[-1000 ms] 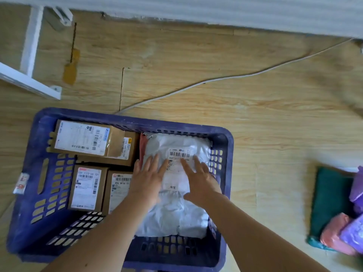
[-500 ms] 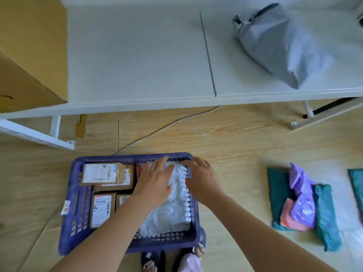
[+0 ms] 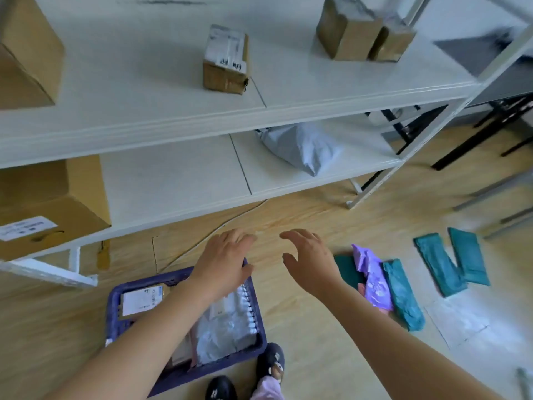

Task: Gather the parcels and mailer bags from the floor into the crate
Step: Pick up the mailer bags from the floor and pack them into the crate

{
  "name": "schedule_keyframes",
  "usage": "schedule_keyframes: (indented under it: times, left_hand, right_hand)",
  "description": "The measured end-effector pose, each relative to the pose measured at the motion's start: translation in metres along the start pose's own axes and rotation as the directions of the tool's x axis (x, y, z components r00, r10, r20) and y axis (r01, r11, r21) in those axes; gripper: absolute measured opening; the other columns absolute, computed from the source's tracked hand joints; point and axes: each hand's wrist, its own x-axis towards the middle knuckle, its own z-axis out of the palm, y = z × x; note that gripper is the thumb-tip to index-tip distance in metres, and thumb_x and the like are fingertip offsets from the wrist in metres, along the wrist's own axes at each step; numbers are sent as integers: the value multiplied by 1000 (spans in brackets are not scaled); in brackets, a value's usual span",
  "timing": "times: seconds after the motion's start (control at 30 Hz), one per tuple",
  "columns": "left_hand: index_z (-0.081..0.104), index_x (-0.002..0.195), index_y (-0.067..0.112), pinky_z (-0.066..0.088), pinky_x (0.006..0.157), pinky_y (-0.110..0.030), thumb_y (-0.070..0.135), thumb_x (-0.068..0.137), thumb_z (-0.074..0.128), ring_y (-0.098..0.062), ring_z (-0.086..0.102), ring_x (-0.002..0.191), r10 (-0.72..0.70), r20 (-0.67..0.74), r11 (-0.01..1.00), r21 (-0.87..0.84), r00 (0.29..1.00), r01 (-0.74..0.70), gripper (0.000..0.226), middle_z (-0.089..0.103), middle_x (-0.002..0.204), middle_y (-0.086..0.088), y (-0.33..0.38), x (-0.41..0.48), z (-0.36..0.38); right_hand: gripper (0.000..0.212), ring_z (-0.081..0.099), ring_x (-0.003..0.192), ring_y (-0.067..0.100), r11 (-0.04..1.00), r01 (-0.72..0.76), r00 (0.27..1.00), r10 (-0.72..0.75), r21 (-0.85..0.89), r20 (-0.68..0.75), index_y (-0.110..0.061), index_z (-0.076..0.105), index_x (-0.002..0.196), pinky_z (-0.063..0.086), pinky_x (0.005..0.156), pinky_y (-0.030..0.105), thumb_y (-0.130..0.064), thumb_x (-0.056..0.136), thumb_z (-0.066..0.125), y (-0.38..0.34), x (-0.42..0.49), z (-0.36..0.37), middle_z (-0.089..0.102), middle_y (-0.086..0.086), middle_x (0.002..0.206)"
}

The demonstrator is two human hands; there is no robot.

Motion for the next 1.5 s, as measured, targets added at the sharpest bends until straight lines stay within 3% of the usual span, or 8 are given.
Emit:
schedule_keyframes:
  times: [0.47,0.67,0.93,1.13,1.3,1.5]
  left_hand:
    - [30,145,23,21,112,-29,36,94,49,-15,28,137,209,62,977,40,976,-211,56,26,151,4,159,-9,-34]
    - [32,143,22,26,111,-31,35,92,50,-18,34,134,254,93,964,56,963,-259,56,32,147,3,265,24,-1]
    - [33,143,25,27,107,-23,32,91,53,-14,36,133,234,127,971,25,964,-239,56,32,146,6,401,77,69]
    - [42,138,23,32,103,-26,31,86,57,-18,43,128,165,124,986,-34,979,-162,55,42,140,4,474,123,109]
    - [36,141,24,32,104,-26,29,86,55,-17,41,129,116,174,993,-42,978,-110,58,40,142,4,503,173,138]
    - [33,142,25,37,102,-31,29,86,58,-19,41,130,63,286,995,-90,956,-39,62,38,143,1,516,247,167]
  right_hand:
    - [42,41,127,15,972,-225,958,234,68,-166,-28,50,132,31,103,24,-19,91,49,84,-131,-107,49,-9,137]
    - [41,45,125,15,949,-290,937,307,121,-165,-25,52,131,35,98,22,-17,91,49,176,-170,-141,52,-5,135]
    - [35,53,112,21,927,-347,920,366,145,-137,-23,59,120,38,85,24,-14,88,49,329,-207,-187,60,1,120]
    - [44,49,122,18,904,-399,905,415,153,-89,-25,52,131,35,97,23,-14,88,50,423,-217,-208,55,-3,132]
    - [38,51,118,19,872,-453,886,463,188,-14,-25,56,125,40,96,29,-15,88,50,487,-195,-206,58,0,127]
    - [42,52,118,18,839,-505,862,505,202,56,-23,54,129,38,97,24,-16,88,52,543,-151,-211,57,1,128]
